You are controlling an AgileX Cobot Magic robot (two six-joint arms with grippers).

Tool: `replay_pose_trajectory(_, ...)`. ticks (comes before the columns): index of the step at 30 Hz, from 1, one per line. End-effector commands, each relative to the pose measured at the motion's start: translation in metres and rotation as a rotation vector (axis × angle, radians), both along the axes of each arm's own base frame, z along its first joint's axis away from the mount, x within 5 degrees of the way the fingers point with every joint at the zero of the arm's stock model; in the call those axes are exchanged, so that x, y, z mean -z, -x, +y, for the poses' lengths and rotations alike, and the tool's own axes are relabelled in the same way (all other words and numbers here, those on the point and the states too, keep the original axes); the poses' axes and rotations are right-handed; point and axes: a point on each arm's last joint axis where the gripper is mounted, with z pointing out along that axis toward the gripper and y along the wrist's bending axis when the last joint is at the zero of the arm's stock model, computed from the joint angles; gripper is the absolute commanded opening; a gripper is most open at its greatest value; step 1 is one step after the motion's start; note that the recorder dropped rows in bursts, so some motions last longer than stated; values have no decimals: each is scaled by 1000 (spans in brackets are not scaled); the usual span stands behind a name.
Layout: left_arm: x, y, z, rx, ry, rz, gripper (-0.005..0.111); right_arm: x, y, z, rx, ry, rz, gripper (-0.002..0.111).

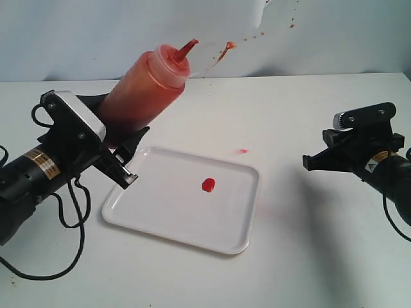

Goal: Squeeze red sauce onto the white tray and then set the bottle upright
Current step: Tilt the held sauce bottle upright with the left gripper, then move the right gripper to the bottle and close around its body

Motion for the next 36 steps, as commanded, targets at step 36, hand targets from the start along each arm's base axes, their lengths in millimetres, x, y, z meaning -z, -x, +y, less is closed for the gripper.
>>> replay_pose_trajectory(36,9,-16,-37,324,448,241,0,-33,14,47,-579,-215,-245,0)
